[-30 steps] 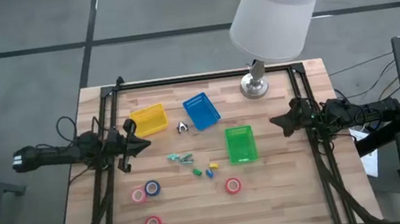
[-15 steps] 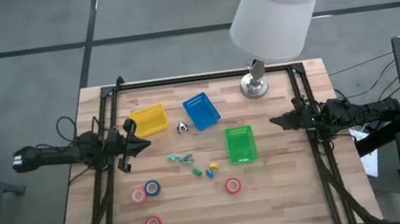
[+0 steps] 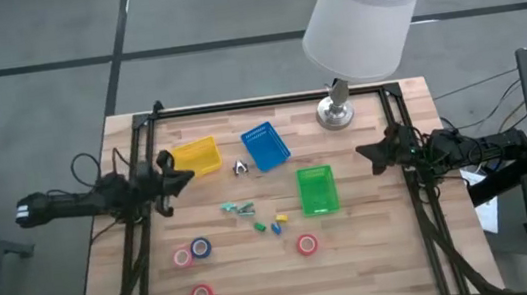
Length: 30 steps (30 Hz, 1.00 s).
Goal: Pick and place Stapler, Stapler remover, tape
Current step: Put the orange tape into the green bin
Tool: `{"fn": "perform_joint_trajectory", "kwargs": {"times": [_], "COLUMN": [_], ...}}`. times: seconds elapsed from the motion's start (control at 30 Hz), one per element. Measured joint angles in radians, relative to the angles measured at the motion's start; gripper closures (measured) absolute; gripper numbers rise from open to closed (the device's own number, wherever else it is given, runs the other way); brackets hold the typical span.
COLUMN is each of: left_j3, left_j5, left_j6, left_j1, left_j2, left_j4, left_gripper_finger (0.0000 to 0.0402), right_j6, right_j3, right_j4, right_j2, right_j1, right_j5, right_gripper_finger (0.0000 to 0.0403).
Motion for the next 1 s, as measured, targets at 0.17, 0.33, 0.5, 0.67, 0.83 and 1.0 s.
{"fn": "perform_joint_trajectory", "kwargs": {"times": [0.17, 0.33, 0.5, 0.67, 0.83, 1.0], "left_j3": [0.036, 0.051, 0.058, 0.06, 0.059, 0.059], "left_j5": [-0.179, -0.26, -0.286, -0.306, -0.353, -0.417], "left_j6": [-0.342, -0.46, -0.511, -0.567, -0.626, -0.658], "left_j1": [0.001, 0.0, 0.0, 0.0, 0.0, 0.0], "left_j2": [0.0, -0.001, 0.0, 0.002, 0.004, 0.015], "left_j4": [0.018, 0.017, 0.02, 0.047, 0.068, 0.068], "left_gripper_finger": [0.0383, 0.0383, 0.0383, 0.0383, 0.0383, 0.0383], "right_j6": [0.119, 0.167, 0.325, 0.482, 0.64, 0.6], "right_j3": [0.0, 0.0, 0.0, 0.0, 0.001, 0.0], "right_j4": [0.017, 0.15, 0.295, 0.379, 0.442, 0.307], "right_j2": [0.001, -0.001, 0.022, 0.024, 0.014, 0.027], "right_j1": [0.0, -0.002, -0.001, 0.002, 0.0, 0.0], "right_j5": [-0.003, -0.002, -0.115, -0.18, -0.04, 0.027], "right_gripper_finger": [0.0394, 0.0394, 0.0394, 0.0394, 0.0394, 0.0394]}}
